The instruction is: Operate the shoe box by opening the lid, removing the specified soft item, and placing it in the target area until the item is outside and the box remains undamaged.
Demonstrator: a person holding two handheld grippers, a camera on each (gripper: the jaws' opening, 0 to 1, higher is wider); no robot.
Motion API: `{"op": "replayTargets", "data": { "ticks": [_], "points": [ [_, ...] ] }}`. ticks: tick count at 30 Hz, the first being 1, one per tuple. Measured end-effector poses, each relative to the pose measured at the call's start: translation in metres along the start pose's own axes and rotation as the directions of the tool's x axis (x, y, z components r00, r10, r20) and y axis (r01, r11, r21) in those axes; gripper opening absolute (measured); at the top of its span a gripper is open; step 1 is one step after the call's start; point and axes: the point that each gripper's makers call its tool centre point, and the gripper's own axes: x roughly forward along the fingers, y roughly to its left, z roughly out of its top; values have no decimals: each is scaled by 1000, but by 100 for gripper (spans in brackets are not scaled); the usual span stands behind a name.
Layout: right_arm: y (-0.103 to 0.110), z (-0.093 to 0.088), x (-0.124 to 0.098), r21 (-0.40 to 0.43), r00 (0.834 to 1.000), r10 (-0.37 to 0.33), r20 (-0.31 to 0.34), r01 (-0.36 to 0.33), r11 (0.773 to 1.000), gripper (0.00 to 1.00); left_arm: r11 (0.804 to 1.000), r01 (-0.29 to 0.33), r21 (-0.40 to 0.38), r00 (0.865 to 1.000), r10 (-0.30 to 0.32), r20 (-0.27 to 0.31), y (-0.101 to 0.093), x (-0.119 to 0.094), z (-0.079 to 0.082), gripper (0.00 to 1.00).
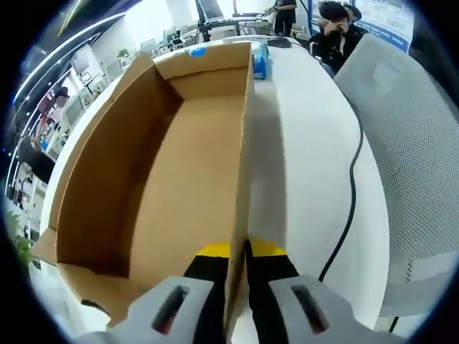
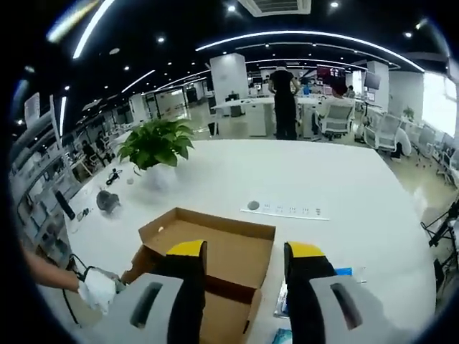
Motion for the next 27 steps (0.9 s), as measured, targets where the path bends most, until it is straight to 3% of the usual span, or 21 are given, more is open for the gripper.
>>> {"op": "replayTargets", "data": {
  "ticks": [11,17,20,22,27],
  "points": [
    [-22,-1,28,-9,998,-55,-39,54,998,31,1000,2,3,1000,-2,3,-1,1,1,4],
    [-23,12,48,6,998,-67,-11,67,998,43,1000,-1,8,1000,1,5,-1,1,1,4],
    [-23,13,57,18,998,-68,-10,68,998,38,1000,-1,6,1000,1,5,-1,1,1,4],
    [-31,14,75,8,997,-78,-23,78,997,31,1000,-2,6,1000,2,6,-1,1,1,4],
    [-39,-6,88,59,992,-85,-93,90,994,21,1000,-2,2,1000,2,5,-1,1,2,4]
  ]
}}
